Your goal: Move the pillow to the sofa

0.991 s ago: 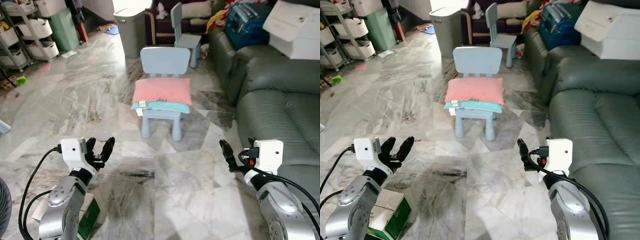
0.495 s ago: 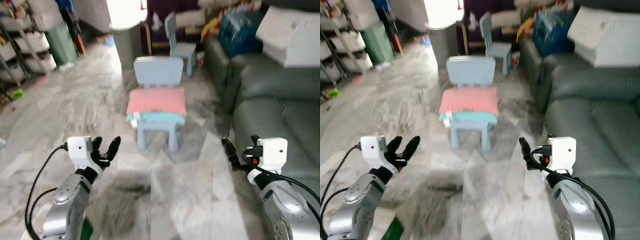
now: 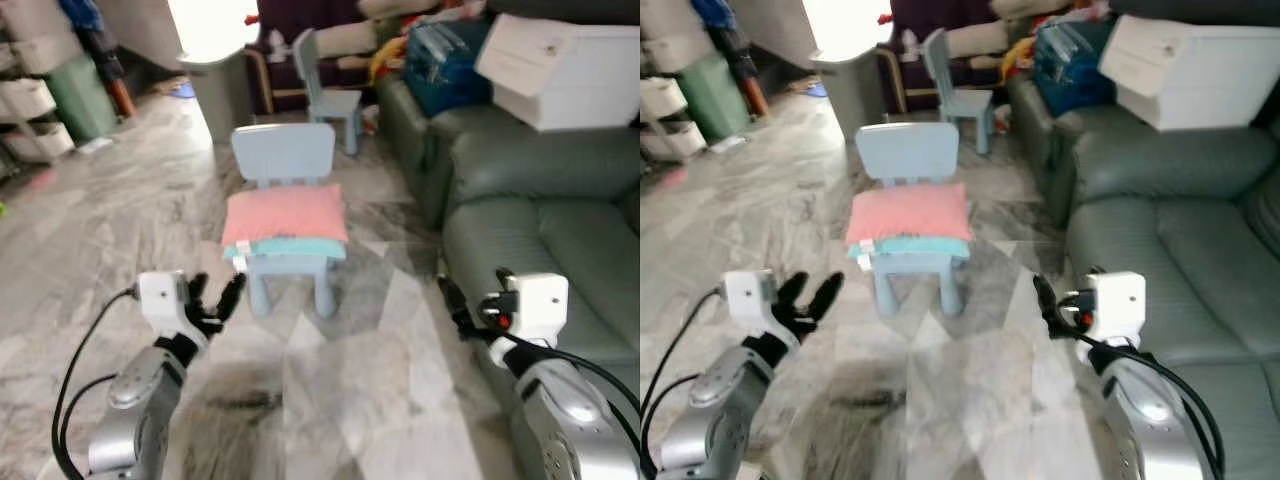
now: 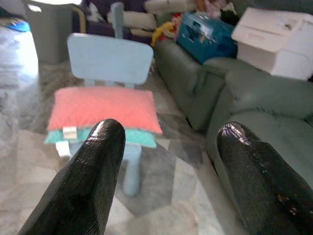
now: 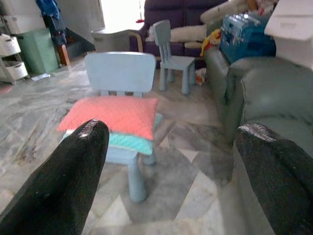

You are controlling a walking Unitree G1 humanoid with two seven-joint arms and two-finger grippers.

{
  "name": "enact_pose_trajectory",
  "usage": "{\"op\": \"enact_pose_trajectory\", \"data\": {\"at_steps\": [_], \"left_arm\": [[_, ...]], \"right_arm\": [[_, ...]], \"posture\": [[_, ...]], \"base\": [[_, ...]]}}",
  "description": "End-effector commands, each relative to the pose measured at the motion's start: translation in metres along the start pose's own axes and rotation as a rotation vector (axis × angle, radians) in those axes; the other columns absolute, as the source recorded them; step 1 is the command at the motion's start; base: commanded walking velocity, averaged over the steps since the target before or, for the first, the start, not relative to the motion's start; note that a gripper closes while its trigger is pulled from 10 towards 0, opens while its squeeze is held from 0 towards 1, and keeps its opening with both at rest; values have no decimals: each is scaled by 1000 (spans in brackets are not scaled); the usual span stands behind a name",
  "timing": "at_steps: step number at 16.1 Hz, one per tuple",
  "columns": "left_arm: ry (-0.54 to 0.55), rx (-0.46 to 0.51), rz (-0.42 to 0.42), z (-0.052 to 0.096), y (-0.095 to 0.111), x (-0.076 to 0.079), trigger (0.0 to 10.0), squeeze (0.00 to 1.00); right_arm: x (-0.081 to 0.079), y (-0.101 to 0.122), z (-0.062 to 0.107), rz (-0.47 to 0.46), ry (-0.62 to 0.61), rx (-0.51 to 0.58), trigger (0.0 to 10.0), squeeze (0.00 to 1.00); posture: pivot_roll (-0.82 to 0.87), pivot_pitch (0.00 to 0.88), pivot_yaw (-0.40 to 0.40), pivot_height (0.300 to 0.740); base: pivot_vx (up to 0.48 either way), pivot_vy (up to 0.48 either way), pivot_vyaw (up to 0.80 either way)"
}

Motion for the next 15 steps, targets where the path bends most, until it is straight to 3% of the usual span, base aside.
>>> {"op": "enact_pose_trajectory", "data": {"at_steps": [1,5,15], "left_arm": [[33,2,-20,3,5,-11,10000,0],[23,13,-22,1,7,-9,10000,0],[12,0,-22,0,5,-7,10000,0]], "right_arm": [[-10,7,-4,-2,33,27,10000,0],[-9,7,-6,5,35,30,10000,0],[-8,9,-6,18,18,49,10000,0]], "posture": [[-167,0,61,740],[-168,0,65,740],[-169,0,69,740]], "base": [[390,0,0],[397,129,0],[363,310,0]]}}
Point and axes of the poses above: a point about 5 cm out from each wrist's last joint towards the gripper, its own z axis pointing back from the gripper into the wrist, its own y axis along the axis of the wrist's last joint, x = y × z, the point moved 3 cm from there along -z, pointing out of the wrist towards the gripper, and after that the axes turned 4 degrees about -z, right-handed, at the moved point
